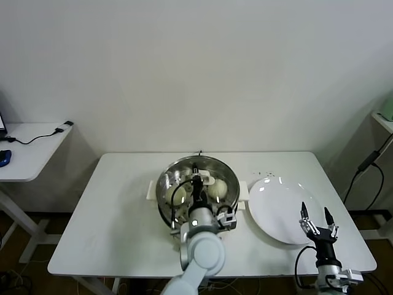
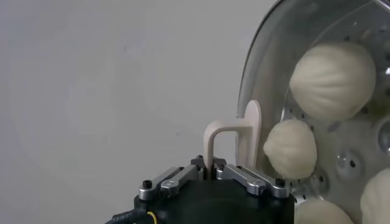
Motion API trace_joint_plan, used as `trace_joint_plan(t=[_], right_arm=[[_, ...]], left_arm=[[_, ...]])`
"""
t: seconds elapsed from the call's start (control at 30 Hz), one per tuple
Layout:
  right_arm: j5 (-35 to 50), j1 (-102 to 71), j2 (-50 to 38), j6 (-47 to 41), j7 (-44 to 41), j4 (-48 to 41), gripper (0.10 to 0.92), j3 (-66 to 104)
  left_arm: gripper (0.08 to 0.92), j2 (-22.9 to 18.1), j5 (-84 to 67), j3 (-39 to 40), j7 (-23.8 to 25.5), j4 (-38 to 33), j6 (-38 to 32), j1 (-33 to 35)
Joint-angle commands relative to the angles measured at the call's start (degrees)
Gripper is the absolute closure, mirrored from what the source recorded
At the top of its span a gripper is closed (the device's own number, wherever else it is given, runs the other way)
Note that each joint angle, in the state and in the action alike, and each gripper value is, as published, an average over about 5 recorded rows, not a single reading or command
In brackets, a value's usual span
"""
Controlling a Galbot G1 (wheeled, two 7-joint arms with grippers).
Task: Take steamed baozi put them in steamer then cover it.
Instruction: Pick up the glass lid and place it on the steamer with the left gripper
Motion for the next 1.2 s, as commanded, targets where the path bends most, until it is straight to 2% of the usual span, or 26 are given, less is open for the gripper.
trace_joint_plan(t=[0.03, 0.27, 0.67, 1.2], right_arm=[[-0.06, 0.04, 0.01, 0.14, 0.0, -0.18, 0.203, -0.04], [-0.1, 0.04, 0.02, 0.27, 0.0, -0.32, 0.203, -0.12], [-0.14, 0.0, 0.02, 0.59, -0.03, -0.54, 0.203, -0.35], [-0.12, -0.04, 0.03, 0.72, -0.06, -0.68, 0.203, -0.39]], left_arm=[[0.85, -2.8, -1.71, 0.11, -3.12, 0.5, 2.79, 0.44], [0.85, -2.8, -2.38, -0.22, -6.53, 1.38, 2.79, 0.56], [0.85, -2.8, -3.11, -0.16, -8.83, 1.9, 2.79, 1.04], [0.85, -2.8, -2.24, -0.17, -6.07, 1.11, 2.79, 1.67]])
